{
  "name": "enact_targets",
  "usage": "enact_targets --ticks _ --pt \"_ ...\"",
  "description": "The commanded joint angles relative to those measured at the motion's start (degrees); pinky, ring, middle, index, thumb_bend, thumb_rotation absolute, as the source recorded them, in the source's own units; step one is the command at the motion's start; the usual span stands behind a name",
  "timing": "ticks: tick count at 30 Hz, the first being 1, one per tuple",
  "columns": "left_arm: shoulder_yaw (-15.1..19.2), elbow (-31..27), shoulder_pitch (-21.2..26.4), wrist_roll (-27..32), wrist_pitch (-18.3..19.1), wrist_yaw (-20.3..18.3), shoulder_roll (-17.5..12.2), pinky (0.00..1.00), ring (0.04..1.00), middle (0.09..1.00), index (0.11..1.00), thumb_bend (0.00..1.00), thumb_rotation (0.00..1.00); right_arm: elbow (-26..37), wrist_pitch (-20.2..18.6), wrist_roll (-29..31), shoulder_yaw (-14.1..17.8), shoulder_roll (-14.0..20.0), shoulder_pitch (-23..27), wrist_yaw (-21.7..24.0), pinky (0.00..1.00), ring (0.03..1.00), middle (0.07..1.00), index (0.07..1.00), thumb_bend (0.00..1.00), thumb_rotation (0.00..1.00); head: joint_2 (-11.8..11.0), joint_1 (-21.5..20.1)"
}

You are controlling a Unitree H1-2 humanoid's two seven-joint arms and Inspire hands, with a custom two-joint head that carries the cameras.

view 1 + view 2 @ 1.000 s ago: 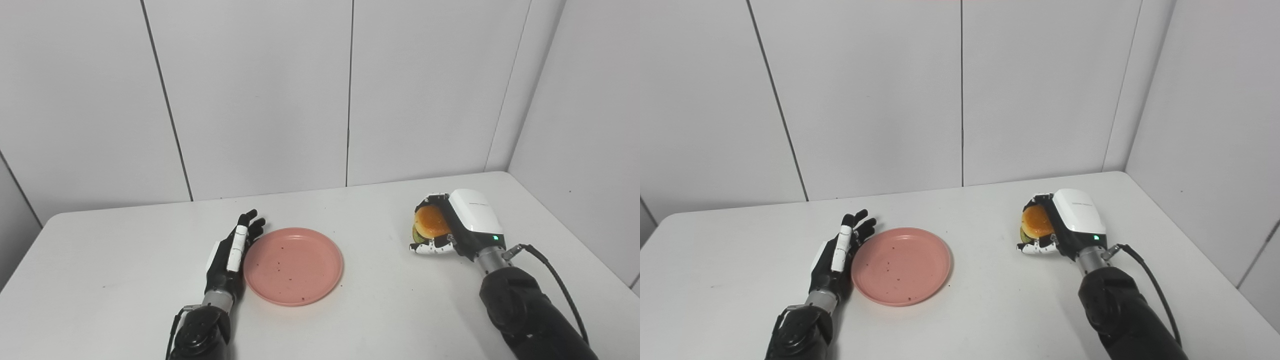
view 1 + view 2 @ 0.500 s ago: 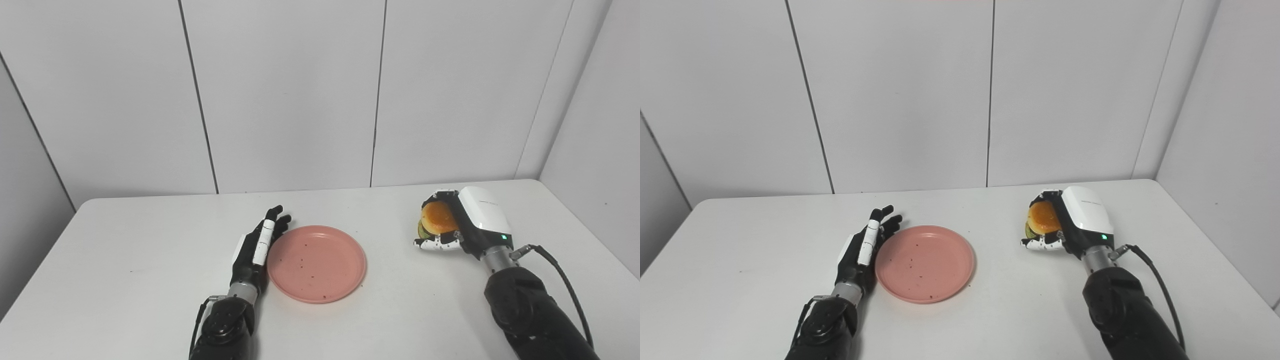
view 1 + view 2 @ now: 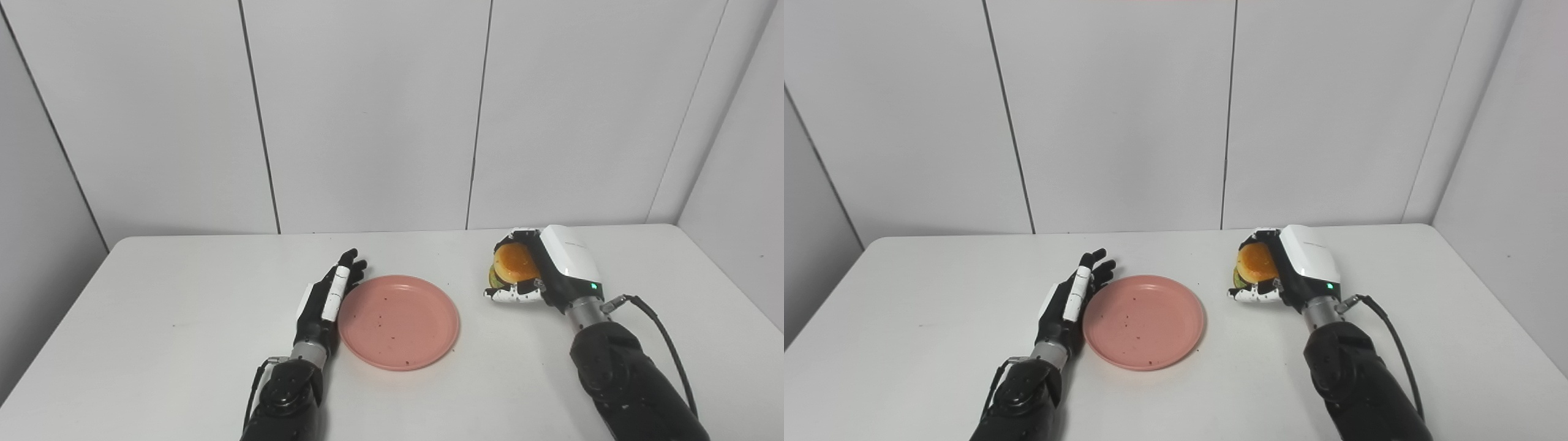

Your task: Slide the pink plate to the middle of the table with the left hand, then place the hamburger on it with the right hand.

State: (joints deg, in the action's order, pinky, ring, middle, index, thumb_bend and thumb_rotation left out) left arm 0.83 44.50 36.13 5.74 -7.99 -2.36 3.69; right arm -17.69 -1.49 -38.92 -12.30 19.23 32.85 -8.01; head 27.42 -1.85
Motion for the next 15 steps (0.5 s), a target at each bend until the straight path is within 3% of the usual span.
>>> enact_targets --ticks 1,4,6,9,15 --pt "-0.8 1.5 0.7 -0.9 1.7 0.0 1.1 0.93 0.908 0.867 0.875 0.87 0.92 0.7 2.3 -0.4 0.2 -0.3 3.5 -2.2 0.47 0.547 0.542 0.453 0.52 0.01 -0.1 0.2" --pt "-0.8 1.9 0.8 -1.0 1.6 0.2 1.2 0.93 0.909 0.869 0.874 0.87 0.92 0.5 2.1 0.3 -0.3 -1.6 4.3 -1.4 0.47 0.563 0.505 0.474 0.52 0.01 -0.2 0.8" --pt "-0.9 2.0 0.9 -1.2 1.5 0.3 1.2 0.93 0.911 0.872 0.876 0.86 0.92 0.1 2.9 0.9 -0.6 -2.3 4.8 -1.2 0.41 0.497 0.53 0.46 0.52 0.0 -0.3 1.2" --pt "-1.0 2.1 0.9 -1.6 1.2 0.7 1.3 0.91 0.904 0.868 0.874 0.87 0.92 -0.2 3.3 0.2 -1.6 -2.9 5.4 -1.3 0.36 0.425 0.483 0.486 0.52 0.0 -0.3 1.7" --pt "-0.8 2.0 0.8 -1.4 1.1 0.8 1.4 0.91 0.909 0.863 0.873 0.87 0.92 -1.0 3.5 -1.7 -3.9 -4.4 6.7 -1.8 0.34 0.403 0.462 0.492 0.52 0.0 -0.3 2.1"
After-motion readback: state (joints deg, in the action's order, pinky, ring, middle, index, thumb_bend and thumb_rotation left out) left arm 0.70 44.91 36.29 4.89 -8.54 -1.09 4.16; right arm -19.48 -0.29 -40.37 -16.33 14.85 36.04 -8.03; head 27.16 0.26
